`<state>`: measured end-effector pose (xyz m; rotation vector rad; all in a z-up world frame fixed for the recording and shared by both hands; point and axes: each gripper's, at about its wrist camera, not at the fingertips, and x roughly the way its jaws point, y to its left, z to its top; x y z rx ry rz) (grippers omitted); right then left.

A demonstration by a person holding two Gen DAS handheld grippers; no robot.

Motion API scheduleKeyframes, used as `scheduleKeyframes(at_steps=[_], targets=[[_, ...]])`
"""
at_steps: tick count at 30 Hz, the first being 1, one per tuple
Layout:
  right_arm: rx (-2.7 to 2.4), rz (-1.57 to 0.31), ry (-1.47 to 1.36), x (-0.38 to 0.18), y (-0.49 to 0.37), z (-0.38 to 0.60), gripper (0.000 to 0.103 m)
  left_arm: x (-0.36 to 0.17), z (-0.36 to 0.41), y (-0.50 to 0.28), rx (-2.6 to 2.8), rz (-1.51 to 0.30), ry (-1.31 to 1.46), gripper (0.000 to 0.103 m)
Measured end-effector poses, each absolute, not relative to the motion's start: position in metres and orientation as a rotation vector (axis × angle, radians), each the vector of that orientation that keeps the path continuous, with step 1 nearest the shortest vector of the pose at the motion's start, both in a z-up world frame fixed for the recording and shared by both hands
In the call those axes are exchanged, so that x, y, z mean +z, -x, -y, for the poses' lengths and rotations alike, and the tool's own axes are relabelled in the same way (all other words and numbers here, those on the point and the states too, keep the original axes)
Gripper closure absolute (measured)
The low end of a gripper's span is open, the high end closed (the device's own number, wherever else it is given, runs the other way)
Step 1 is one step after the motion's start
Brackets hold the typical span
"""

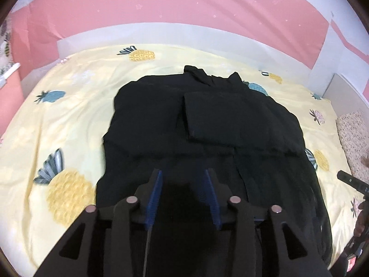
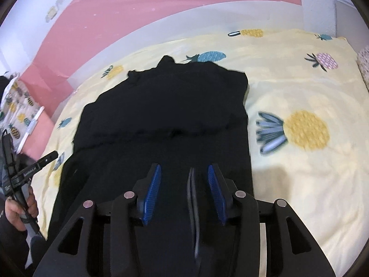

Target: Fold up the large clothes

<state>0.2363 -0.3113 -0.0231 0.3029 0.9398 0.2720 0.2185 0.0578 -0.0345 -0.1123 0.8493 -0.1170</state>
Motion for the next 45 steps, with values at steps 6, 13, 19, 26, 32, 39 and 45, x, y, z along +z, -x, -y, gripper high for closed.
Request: scheduleKeyframes(at_steps=[6,13,19,26,32,39,45], targets=[[0.285,-0.969,-0.359,-0.026,-0.169,0.312,0.059,-0.021,-0.059,-0.157,-0.111,-0.842,0.091,0.056],[0.310,-1.001,-0.363,-0.034,-0.123,0.305,0.058,-0.022,-0.064,-0.105,-0.108,-0.864,0.114,0.056],[0.297,-1.027,-0.345,-0.046,-0.094,0.301,0.049,-0.030,-0.065,-0.076,-0.109,-0.885,0.107,0.056],[0.257,-1.045,-0.354,-0.056,-0.077,0.309,0.045,-0.048,-0.075,-0.057,-0.100,-0.927,0.106,0.056],[0.206,-1.052,-0.366,-0.062,-0.075,0.323,0.044,-0.062,-0.088,-0.052,-0.058,-0.964,0.115,0.054],[0.164,-1.082,-0.385,-0.077,-0.082,0.341,0.038,-0.081,-0.115,-0.057,0.013,-1.003,0.136,0.048],[0.146,-1.111,-0.438,-0.094,-0.088,0.359,0.037,-0.107,-0.140,-0.062,0.064,-1.064,0.176,0.047]])
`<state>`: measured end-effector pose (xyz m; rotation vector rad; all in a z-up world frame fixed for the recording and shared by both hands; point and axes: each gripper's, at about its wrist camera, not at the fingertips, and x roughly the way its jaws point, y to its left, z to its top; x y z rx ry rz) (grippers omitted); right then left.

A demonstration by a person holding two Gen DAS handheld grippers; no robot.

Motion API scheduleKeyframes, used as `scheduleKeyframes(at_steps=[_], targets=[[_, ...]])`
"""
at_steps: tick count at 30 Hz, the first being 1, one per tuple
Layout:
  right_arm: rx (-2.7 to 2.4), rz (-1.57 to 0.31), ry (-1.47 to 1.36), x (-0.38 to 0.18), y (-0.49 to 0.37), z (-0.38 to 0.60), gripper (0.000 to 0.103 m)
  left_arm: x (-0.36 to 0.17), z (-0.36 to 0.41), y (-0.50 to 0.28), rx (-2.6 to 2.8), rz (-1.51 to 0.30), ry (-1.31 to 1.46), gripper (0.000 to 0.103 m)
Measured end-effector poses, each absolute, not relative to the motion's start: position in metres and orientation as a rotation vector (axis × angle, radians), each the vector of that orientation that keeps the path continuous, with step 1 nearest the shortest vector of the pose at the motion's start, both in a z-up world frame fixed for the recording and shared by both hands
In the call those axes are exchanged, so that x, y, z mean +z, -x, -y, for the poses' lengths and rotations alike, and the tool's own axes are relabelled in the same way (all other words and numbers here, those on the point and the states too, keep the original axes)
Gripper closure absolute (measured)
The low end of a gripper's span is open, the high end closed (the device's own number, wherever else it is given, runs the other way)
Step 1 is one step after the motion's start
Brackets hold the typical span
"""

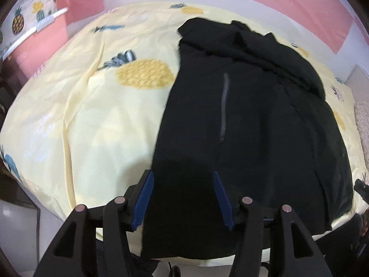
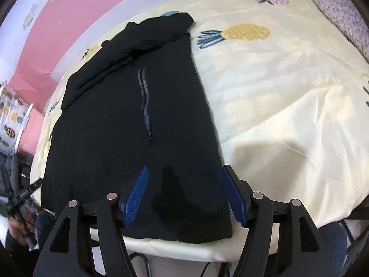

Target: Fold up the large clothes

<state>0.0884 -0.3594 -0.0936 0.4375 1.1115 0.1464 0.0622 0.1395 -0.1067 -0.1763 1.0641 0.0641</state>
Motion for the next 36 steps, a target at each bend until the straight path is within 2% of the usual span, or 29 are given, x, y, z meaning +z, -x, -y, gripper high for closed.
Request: scheduleKeyframes(at_steps=[15,17,19,25,27,30,32,33,34,35,36], targets=[[0.251,-1.243,-0.566,-0.131,-0.093,0.364,0.037,-0.140,-0.153,-0.058,-0.001,-1.157,0.298,0.045],[0.277,-1.255,-0.621,-0.136,-0.090,0.369,0.037,-0.142,-0.155,-0.056,-0.013,-1.155,0.326,0.043],[0.287,-1.255,-0.675,-0.140,-0.089,0.376,0.037,-0.148,-0.159,-0.056,-0.038,-1.155,0.373,0.037],[0.301,-1.264,-0.679,-0.141,-0.089,0.372,0.037,-0.149,-0.154,-0.057,-0.065,-1.159,0.341,0.036],[0.327,-1.290,-0.661,-0.140,-0.086,0.368,0.048,-0.148,-0.153,-0.055,-0.078,-1.169,0.333,0.036],[0.343,-1.296,-0.689,-0.142,-0.082,0.370,0.059,-0.149,-0.151,-0.053,-0.081,-1.175,0.324,0.037],[0.342,-1.299,-0.712,-0.146,-0.085,0.373,0.068,-0.150,-0.151,-0.055,-0.075,-1.181,0.319,0.039],[0.352,-1.296,-0.717,-0.146,-0.085,0.370,0.075,-0.149,-0.151,-0.054,-0.070,-1.178,0.318,0.046],[0.357,-1.292,-0.711,-0.143,-0.088,0.366,0.077,-0.148,-0.150,-0.055,-0.070,-1.176,0.320,0.056],[0.360,-1.286,-0.697,-0.139,-0.089,0.364,0.079,-0.147,-0.150,-0.055,-0.076,-1.173,0.328,0.061],[0.362,-1.279,-0.691,-0.135,-0.089,0.363,0.080,-0.144,-0.151,-0.054,-0.083,-1.166,0.340,0.073]])
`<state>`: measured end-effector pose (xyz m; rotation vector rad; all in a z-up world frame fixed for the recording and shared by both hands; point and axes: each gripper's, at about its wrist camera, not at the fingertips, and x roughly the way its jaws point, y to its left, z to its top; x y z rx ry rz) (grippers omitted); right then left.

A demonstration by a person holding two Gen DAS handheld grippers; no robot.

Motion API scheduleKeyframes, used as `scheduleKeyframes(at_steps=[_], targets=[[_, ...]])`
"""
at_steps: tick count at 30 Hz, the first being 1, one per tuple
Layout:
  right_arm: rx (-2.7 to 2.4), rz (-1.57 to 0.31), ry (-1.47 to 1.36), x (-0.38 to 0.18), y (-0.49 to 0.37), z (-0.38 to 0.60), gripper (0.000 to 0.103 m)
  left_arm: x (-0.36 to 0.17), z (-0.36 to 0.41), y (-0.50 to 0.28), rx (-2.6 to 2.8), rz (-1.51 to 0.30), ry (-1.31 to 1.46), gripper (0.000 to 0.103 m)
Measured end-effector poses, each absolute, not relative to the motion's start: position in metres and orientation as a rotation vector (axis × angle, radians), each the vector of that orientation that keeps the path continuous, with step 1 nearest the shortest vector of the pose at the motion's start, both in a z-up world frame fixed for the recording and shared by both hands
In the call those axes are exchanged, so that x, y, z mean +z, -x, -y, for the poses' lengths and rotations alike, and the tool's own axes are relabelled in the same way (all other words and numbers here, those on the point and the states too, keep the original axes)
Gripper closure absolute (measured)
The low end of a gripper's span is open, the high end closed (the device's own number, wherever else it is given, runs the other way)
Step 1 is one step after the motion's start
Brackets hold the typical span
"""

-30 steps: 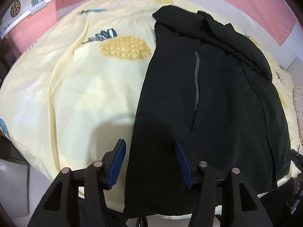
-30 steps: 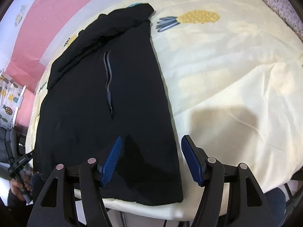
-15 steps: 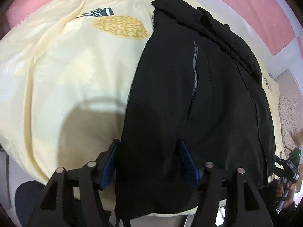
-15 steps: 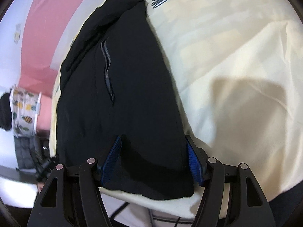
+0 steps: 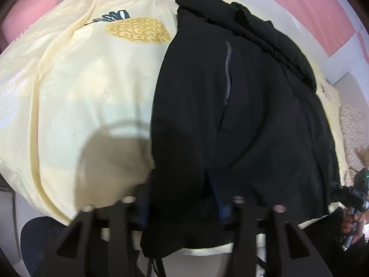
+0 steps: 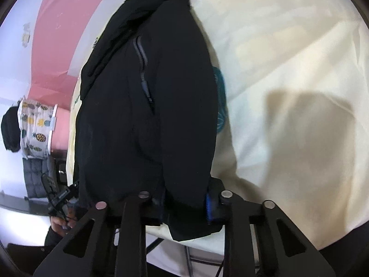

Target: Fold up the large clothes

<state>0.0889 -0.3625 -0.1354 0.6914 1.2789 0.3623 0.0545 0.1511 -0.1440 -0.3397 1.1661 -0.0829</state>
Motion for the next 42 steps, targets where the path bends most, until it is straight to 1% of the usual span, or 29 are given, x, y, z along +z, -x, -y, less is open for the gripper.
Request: scheduleKeyframes(at_steps=[1,4,11,22,30,42], targets=[[0.366,-1.272,-0.695,-0.133,-0.089,0.364,0.080,-0.140,-0.152,-0.053,-0.097,-1.153,0.355,0.084],[0.378,-1.233,-0.704,-0.121,-0.086,0.369,0.082,-0.127,-0.150,-0.052,-0.102,-1.126,0.352,0.087],[0.415,-1.151,-0.687,-0.093,-0.083,0.375,0.084,-0.097,-0.176,-0.046,-0.114,-1.019,0.499,0.088],[0.458,-1.008,-0.699,-0.057,-0.089,0.381,0.085,-0.053,-0.190,-0.046,-0.149,-0.876,0.542,0.089],[0.483,-0.904,-0.703,-0.030,-0.104,0.383,0.085,-0.034,-0.195,-0.066,-0.158,-0.808,0.573,0.089],[0.509,-0.788,-0.693,0.013,-0.150,0.391,0.085,0.016,-0.193,-0.115,-0.196,-0.690,0.559,0.089]])
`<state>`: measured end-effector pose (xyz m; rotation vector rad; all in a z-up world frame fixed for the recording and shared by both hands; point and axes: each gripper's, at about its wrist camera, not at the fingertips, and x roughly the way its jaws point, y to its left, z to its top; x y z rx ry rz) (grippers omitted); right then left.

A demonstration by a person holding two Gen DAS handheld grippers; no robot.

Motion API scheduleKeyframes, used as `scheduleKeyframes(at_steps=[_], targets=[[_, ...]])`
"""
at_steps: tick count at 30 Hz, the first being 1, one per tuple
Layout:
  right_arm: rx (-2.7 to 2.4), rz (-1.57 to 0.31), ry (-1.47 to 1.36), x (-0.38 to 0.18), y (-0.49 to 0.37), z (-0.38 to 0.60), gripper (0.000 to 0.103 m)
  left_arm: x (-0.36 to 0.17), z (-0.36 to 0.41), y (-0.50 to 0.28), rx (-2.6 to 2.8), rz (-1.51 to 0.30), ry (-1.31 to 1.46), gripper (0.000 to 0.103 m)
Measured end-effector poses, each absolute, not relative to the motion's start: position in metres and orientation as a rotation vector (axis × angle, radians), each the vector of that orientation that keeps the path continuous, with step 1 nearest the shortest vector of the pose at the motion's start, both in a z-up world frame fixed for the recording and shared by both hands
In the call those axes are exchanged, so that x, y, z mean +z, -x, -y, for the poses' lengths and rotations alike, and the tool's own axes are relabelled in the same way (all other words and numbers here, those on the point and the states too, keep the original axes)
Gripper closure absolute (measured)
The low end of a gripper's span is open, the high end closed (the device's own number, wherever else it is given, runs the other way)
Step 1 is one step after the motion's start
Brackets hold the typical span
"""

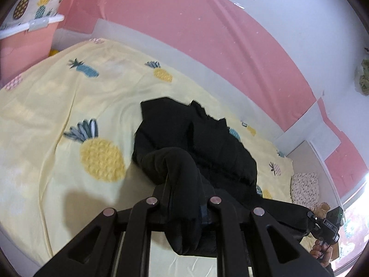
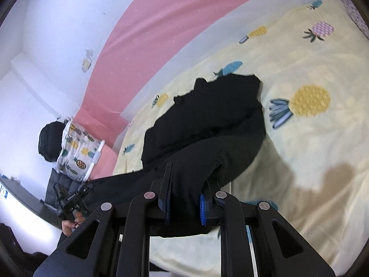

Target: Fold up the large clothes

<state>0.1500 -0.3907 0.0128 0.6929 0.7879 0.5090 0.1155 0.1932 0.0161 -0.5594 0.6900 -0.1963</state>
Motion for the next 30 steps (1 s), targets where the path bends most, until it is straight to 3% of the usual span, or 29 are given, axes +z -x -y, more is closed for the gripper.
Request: scheduleKeyframes(at_steps=[30], targets=[[0.465,-0.736,-0.688,0.049,-0.305,0.380,0.085,0.055,-0.181,-0.285,-0.197,-0.664,0.505,0.089]])
